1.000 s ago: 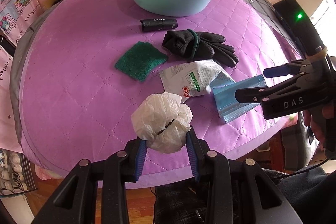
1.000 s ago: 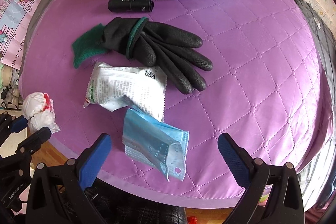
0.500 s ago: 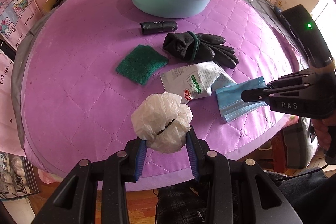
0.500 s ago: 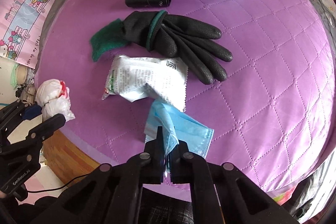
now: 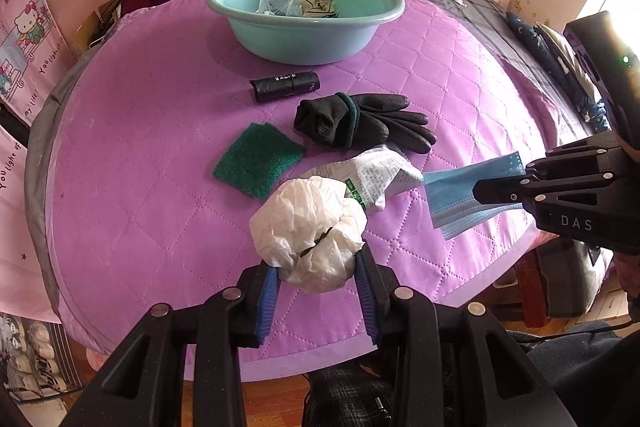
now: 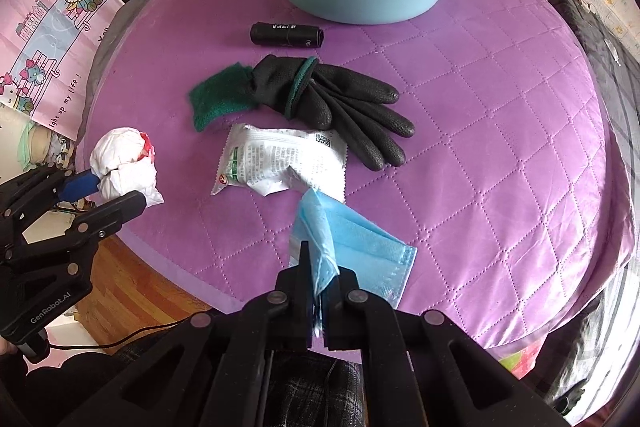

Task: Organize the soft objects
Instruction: 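Carry the plastic bag with the left tool while the right tool carries the mask over the basin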

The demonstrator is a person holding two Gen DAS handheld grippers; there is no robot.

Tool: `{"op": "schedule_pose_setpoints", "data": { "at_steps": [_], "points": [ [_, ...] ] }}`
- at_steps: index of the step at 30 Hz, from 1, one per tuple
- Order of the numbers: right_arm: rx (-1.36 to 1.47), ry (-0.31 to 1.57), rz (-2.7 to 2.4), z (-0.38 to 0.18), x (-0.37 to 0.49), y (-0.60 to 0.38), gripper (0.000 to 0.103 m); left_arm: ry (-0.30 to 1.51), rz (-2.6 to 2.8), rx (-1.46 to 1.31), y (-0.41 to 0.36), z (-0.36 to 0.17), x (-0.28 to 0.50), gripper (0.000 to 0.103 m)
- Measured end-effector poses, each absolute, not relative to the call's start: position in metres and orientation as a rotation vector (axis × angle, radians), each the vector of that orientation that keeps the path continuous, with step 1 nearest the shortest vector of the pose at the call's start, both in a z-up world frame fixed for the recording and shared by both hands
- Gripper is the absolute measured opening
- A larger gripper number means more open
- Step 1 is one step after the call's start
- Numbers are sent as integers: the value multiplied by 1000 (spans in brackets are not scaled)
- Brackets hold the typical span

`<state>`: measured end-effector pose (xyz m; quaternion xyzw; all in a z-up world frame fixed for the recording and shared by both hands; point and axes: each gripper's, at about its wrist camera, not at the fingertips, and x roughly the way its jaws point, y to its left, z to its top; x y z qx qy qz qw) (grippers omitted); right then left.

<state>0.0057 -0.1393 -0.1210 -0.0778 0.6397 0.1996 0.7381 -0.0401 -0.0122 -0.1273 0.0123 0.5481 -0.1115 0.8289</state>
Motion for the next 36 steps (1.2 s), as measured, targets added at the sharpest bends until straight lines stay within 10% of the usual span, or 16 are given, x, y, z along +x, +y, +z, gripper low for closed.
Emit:
{"op": "schedule_pose_setpoints", "data": {
  "at_steps": [36],
  "points": [
    [-162,1230,365,-56,81,-132,1,1064,-320,99,-25,-72,30,39]
  ]
}}
